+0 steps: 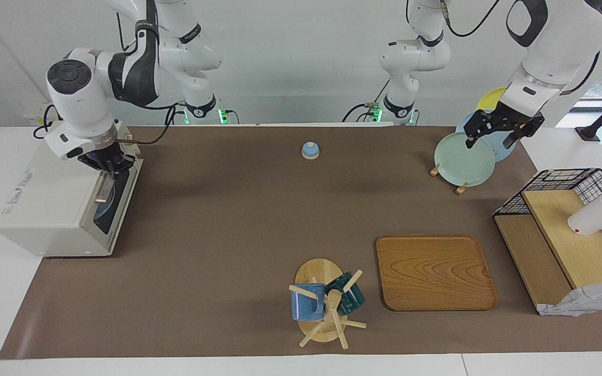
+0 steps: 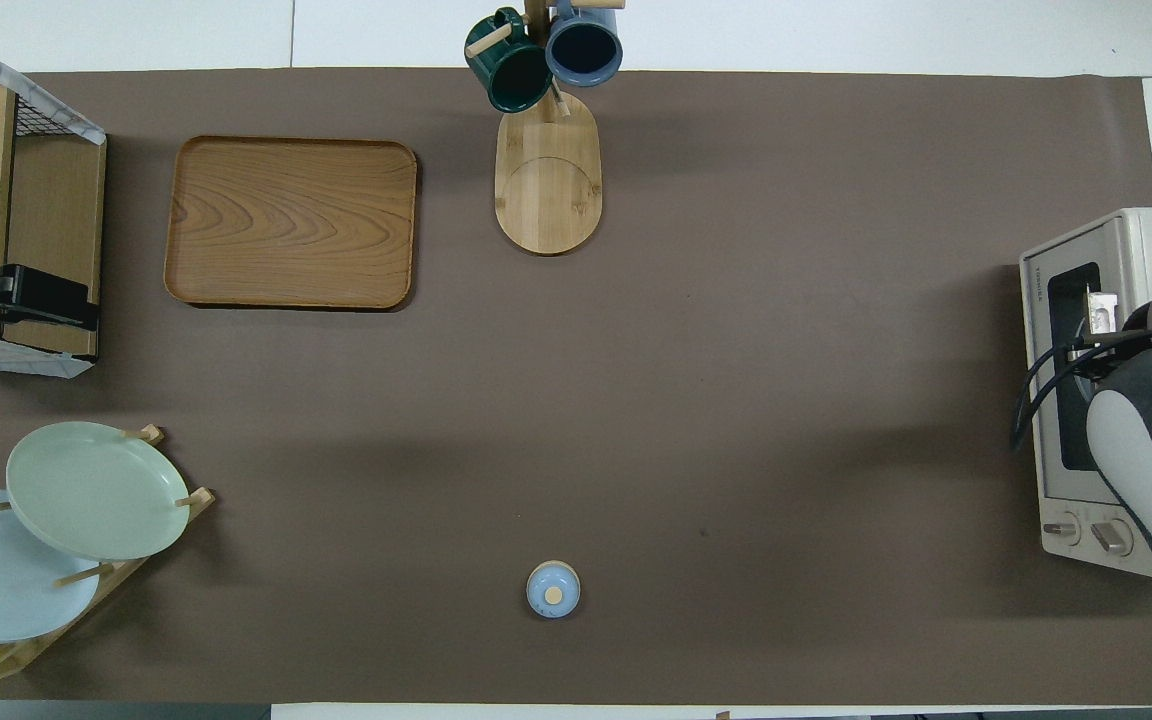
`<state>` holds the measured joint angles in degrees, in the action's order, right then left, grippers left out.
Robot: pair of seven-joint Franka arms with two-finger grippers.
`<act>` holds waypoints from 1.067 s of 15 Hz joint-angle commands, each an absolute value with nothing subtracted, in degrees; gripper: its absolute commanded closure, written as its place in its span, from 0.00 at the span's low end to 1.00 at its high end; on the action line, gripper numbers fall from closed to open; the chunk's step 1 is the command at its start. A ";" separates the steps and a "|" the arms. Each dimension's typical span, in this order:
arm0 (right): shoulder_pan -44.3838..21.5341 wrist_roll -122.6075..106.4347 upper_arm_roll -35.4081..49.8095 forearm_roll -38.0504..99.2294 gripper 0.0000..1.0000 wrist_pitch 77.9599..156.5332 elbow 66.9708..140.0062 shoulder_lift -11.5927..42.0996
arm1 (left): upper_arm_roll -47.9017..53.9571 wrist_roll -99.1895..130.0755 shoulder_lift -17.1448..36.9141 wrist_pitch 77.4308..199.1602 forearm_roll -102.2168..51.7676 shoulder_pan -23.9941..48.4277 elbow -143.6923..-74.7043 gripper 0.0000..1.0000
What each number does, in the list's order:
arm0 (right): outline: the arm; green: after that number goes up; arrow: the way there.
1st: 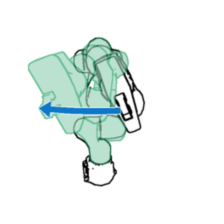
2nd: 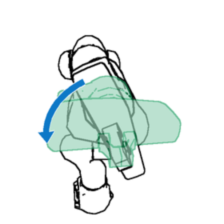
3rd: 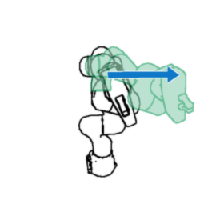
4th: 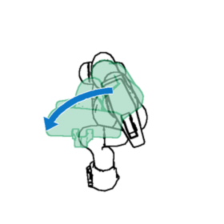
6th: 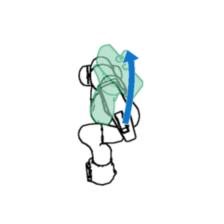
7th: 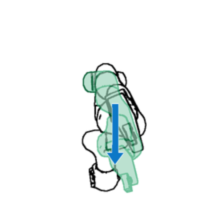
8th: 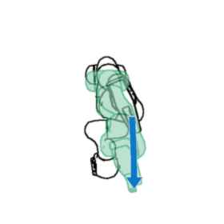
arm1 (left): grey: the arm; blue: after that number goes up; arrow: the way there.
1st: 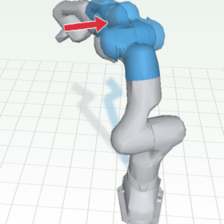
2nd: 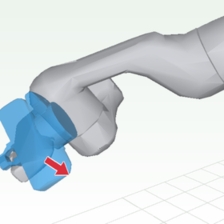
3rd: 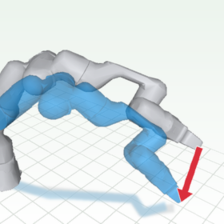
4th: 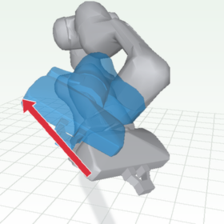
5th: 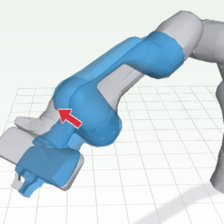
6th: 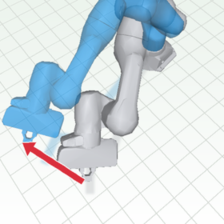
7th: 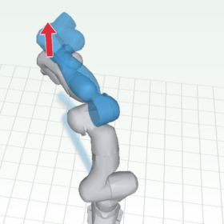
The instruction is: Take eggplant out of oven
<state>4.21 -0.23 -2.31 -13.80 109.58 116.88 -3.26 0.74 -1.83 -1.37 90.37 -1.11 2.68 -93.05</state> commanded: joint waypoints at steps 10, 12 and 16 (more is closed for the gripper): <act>2.20 0.62 -1.41 -3.78 1.00 130.31 124.53 3.24 | 1.23 -1.58 -2.11 89.56 0.26 2.29 -93.16 0.00; 0.53 0.62 -1.41 -3.78 1.00 135.07 125.16 6.14 | 1.23 -1.58 -2.11 89.56 0.26 2.20 -93.16 0.00; -0.35 3.16 -1.41 -2.47 1.00 139.12 124.98 10.45 | 1.23 -1.58 -2.11 89.56 0.26 2.20 -93.16 0.00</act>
<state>-1.91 2.95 -0.60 -2.47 135.48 126.43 7.69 0.74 -1.83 -1.37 90.37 -1.11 2.68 -93.05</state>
